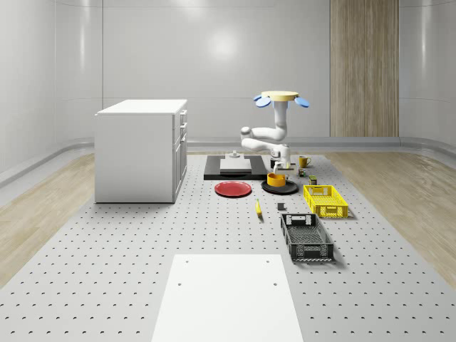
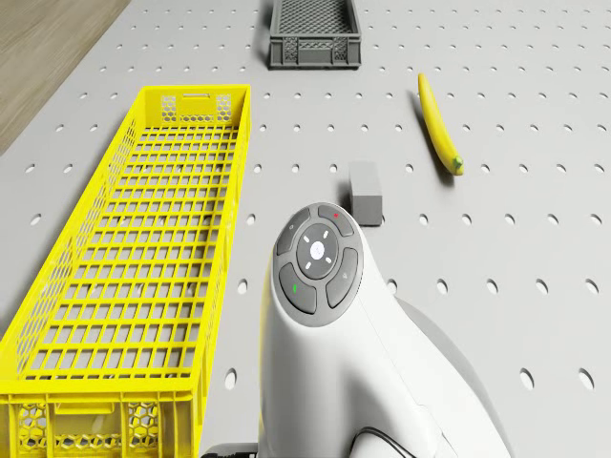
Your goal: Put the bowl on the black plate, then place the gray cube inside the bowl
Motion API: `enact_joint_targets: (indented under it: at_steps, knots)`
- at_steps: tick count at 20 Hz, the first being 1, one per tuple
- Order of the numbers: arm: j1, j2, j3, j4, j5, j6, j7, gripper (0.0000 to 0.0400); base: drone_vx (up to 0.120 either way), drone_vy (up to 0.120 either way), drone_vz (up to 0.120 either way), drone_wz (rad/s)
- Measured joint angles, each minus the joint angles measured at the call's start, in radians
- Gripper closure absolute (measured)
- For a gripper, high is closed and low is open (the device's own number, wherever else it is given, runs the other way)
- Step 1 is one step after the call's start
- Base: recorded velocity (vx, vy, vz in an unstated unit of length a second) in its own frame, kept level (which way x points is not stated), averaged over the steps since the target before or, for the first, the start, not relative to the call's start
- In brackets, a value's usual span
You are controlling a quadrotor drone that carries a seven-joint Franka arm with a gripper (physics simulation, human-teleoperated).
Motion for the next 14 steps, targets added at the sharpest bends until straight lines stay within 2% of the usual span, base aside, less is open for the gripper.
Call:
enact_joint_targets:
  at_steps: [1,6,14]
  knots:
    - [0.0,0.0,0.0,0.0,0.0,0.0,0.0,0.0298,0.0,0.12,0.0,0.0]
    - [-0.001,-0.001,-0.004,0.001,-0.003,0.002,0.0,0.0298,0.0,0.0,0.0,0.0]
    - [0.0,-0.002,-0.067,0.012,-0.062,0.028,-0.012,0.0299,0.0,0.0,0.0,0.0]
